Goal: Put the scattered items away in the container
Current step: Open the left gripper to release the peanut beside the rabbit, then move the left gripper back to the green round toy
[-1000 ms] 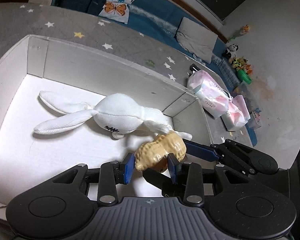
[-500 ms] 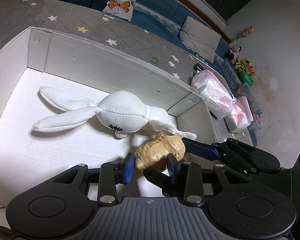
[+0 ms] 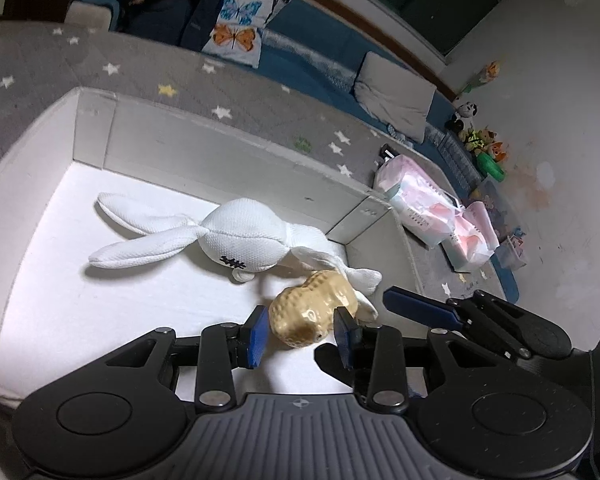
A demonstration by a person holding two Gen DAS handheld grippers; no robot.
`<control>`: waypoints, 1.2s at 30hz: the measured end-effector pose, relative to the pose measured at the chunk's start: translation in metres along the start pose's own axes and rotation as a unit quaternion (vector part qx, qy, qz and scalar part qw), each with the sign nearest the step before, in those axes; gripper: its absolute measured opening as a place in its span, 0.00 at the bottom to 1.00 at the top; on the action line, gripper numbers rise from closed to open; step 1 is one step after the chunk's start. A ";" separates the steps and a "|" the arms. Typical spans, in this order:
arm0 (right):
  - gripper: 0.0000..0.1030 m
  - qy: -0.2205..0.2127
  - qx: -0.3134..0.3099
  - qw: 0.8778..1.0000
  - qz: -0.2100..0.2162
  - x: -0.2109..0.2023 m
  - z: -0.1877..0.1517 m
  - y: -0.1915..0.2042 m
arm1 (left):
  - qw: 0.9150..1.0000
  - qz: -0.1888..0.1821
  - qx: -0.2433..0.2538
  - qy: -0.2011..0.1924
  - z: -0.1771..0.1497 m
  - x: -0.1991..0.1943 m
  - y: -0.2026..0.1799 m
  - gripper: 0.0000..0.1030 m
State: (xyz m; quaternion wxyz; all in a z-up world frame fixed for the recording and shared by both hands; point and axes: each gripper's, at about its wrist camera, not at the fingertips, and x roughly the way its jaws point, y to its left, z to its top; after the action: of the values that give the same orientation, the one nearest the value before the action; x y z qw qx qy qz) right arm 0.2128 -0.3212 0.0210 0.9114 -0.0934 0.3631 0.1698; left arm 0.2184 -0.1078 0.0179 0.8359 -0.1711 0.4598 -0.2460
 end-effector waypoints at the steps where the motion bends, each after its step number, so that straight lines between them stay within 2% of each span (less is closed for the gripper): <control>1: 0.67 -0.007 0.003 1.000 -0.001 -0.005 -0.001 0.001 | 1.000 0.000 0.004 -0.005 -0.002 -0.004 -0.002 0.37; 9: 0.70 -0.078 0.008 0.997 -0.023 -0.057 -0.019 0.020 | 0.998 0.006 0.040 -0.052 -0.024 -0.043 -0.021 0.37; 16: 0.70 -0.111 0.012 0.993 -0.035 -0.088 -0.043 0.038 | 0.996 0.003 0.042 -0.073 -0.049 -0.067 -0.028 0.37; 19: 0.72 -0.117 0.018 0.992 -0.037 -0.096 -0.054 0.044 | 0.995 0.005 0.051 -0.081 -0.061 -0.076 -0.031 0.37; 21: 0.77 -0.118 0.024 0.992 -0.037 -0.099 -0.062 0.048 | 0.995 0.010 0.057 -0.082 -0.069 -0.080 -0.034 0.37; 27: 0.77 -0.116 0.046 0.991 -0.039 -0.102 -0.084 0.055 | 0.993 0.032 0.077 -0.085 -0.093 -0.087 -0.040 0.37; 36: 0.77 -0.103 0.072 0.991 -0.041 -0.098 -0.105 0.057 | 0.993 0.041 0.085 -0.072 -0.115 -0.088 -0.038 0.37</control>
State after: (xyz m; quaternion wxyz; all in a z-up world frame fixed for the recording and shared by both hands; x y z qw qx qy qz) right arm 0.0580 -0.3230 0.0107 0.9544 -0.0246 0.2745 0.1148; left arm 0.0703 -0.0963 0.0377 0.8879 -0.0978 0.3820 -0.2369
